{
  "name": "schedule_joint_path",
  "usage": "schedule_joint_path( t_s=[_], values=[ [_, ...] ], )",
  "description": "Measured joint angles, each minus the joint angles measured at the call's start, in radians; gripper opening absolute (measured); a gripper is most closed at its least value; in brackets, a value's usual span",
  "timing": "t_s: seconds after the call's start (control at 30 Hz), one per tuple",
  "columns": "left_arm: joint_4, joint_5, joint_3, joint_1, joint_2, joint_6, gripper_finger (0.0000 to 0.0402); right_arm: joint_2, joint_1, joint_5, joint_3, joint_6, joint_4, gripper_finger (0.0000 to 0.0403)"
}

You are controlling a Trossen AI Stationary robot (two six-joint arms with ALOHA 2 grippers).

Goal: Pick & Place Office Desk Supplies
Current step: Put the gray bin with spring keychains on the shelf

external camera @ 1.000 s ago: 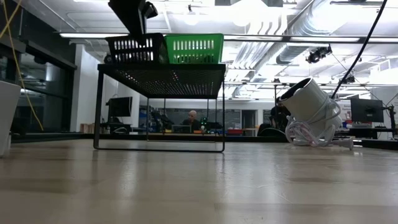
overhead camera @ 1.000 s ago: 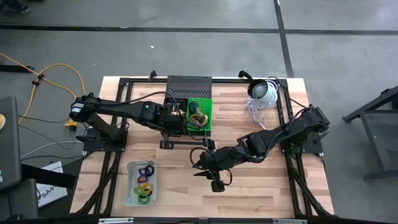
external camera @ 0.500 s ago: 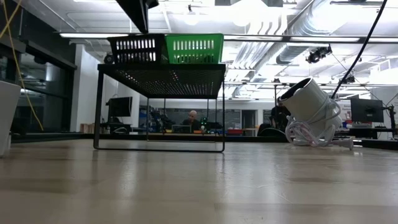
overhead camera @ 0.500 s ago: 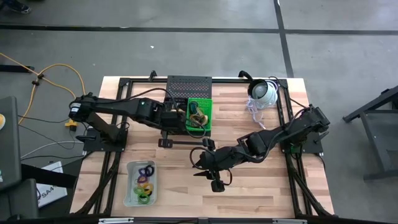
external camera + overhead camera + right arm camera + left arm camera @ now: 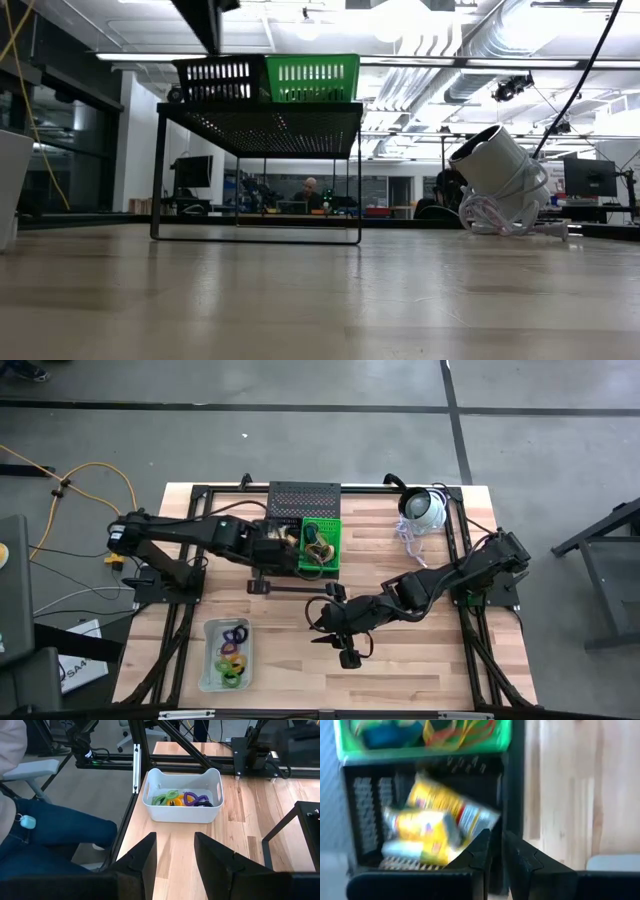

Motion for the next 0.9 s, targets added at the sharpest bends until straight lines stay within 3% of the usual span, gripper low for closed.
schedule_joint_path(
  t_s=[0.43,0.9],
  values=[
    [-0.221,-0.088,0.001,0.001,-0.183,-0.213,0.004,0.0,0.0,0.0,0.0,0.0,0.0,0.012],
    [-0.216,-0.084,-0.057,-0.069,-0.268,-0.285,0.004,0.0,0.0,0.0,0.0,0.0,0.0,0.012]
  ],
)
